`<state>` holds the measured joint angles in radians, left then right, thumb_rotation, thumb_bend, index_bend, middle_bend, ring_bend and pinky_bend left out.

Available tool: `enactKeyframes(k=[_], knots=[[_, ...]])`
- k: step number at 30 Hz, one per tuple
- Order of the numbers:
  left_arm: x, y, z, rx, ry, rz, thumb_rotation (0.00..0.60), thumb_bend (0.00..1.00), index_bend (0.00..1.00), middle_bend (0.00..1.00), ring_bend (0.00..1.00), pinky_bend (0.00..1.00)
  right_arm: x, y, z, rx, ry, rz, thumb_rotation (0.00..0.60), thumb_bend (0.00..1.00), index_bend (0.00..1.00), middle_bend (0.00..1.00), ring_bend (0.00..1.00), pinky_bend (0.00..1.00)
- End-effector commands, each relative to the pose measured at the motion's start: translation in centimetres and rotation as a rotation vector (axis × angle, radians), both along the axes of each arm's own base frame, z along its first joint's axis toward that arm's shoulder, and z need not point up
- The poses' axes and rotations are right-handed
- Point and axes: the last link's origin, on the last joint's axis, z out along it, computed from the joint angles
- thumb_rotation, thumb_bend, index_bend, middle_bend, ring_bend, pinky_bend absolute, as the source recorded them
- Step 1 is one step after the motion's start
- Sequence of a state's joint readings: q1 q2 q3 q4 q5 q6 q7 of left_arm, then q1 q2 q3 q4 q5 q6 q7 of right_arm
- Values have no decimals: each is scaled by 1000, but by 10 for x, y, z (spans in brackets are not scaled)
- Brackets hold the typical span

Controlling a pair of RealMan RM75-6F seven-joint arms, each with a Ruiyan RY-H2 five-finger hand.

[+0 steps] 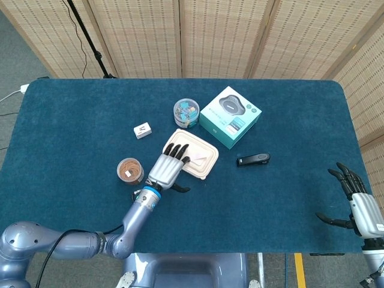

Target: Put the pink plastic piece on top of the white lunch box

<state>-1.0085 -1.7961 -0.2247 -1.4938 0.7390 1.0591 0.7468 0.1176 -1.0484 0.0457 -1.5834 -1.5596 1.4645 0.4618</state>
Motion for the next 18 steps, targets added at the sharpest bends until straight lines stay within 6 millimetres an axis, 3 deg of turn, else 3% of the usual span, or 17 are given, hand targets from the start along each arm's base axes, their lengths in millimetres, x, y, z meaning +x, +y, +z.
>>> enactKeyframes(k=[1,13,18], knots=[[1,0,-1,-1,-2,-6,345,0,282,0,0,0,0,0,0,0,0,0,600,0,116,0,0,0],[0,6,3,13,-29,15,346,0,282,0,0,0,-1,0,1,0,-3,-3,600,0,116,0,0,0],[3,7,18,26,-72,9,345,0,282,0,0,0,0,0,0,4,-5,-2,600,0,117,0,0,0]])
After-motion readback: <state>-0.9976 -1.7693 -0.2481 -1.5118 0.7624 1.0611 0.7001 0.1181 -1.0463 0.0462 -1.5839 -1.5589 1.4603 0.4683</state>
